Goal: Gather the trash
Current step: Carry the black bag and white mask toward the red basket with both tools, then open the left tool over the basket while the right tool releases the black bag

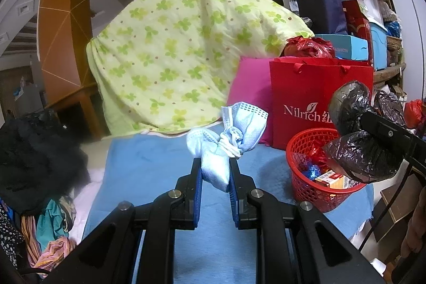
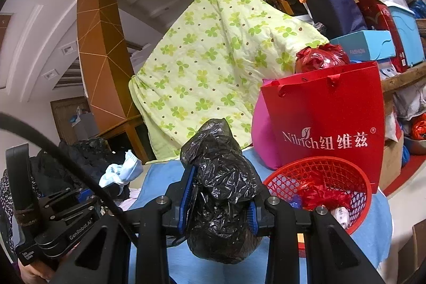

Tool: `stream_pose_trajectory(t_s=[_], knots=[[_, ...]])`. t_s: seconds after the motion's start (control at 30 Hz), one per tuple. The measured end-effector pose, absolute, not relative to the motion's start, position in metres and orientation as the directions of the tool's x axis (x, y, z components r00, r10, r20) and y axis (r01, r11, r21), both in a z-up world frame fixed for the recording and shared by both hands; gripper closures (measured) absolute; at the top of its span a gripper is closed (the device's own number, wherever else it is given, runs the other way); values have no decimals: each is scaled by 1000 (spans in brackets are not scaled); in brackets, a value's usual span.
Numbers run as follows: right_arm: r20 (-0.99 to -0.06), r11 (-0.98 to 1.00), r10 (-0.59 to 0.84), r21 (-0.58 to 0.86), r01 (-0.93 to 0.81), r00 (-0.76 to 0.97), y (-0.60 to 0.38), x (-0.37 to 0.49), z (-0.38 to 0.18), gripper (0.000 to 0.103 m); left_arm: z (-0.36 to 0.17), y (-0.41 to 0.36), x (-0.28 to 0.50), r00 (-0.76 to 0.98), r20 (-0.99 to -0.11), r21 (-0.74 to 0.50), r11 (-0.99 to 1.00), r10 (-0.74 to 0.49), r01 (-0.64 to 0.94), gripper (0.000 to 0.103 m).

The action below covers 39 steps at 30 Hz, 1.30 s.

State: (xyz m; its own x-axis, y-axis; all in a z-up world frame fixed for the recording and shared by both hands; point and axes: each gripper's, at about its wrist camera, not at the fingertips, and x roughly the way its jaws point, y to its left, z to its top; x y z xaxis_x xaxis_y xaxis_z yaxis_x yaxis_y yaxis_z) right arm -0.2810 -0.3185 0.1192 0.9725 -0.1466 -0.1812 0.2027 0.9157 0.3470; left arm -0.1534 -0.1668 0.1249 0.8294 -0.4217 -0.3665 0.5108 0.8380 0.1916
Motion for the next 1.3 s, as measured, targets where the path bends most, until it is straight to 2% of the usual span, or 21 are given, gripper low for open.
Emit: stream_pose_trajectory(t_s=[0.97, 1.3], knots=[[-208, 876, -178, 413, 251, 962, -359, -291, 100, 66, 112, -214, -159, 794, -400, 225, 790, -458, 570, 83], [-228, 841, -226, 445, 307, 947, -393, -294, 89, 66, 104, -238, -155, 716, -448, 168, 736, -536, 655, 83]])
